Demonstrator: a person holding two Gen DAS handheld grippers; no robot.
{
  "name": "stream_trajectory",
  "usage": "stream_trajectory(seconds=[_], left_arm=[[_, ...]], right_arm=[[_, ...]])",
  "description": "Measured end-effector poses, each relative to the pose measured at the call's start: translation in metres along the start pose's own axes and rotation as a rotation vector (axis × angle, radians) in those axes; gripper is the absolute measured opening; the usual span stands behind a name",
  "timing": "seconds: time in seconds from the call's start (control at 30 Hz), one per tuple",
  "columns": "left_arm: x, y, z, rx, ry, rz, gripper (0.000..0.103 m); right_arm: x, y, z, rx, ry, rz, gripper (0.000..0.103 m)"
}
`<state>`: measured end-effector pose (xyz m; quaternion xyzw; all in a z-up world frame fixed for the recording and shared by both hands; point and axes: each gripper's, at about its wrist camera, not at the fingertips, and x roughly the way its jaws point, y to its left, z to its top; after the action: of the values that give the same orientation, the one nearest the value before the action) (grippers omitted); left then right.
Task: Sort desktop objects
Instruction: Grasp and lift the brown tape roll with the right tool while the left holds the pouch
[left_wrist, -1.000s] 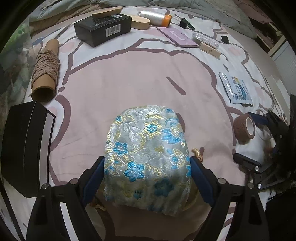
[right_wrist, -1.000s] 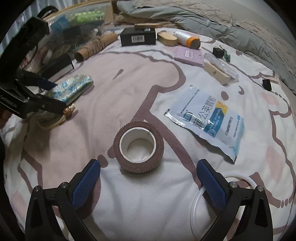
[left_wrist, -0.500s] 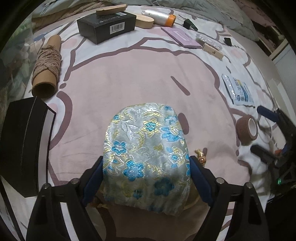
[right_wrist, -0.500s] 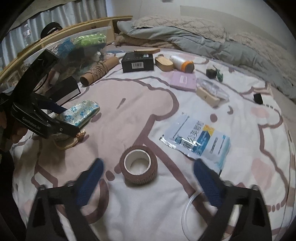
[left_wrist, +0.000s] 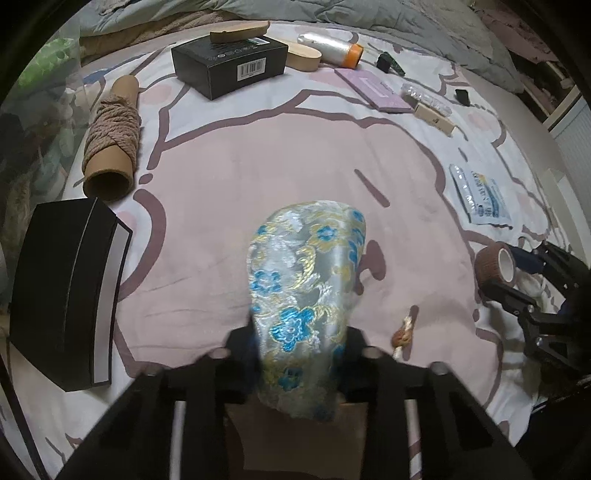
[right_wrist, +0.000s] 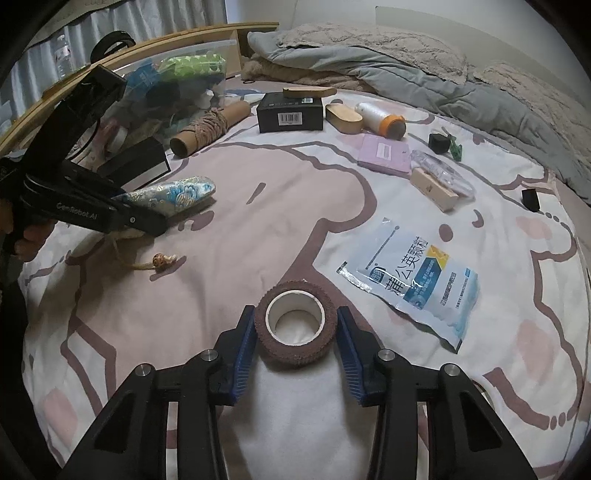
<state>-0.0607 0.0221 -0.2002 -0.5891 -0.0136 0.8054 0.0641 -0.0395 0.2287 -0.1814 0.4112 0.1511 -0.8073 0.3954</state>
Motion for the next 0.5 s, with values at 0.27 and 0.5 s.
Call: stream_trajectory(seconds=[0.27,0.5], left_arm=[[-0.007,0.002,0.000,-0.007,-0.037,0.004,0.016],[-0.014,0.000,0.005,-0.020,-0.063,-0.002,0.015]], right_arm=[[-0.004,-0.005,0.000,0.035,-0.017,-0.004,0.043],[-0.007,-0.007,0.000,0.051,-0.034,0.002,0.043]])
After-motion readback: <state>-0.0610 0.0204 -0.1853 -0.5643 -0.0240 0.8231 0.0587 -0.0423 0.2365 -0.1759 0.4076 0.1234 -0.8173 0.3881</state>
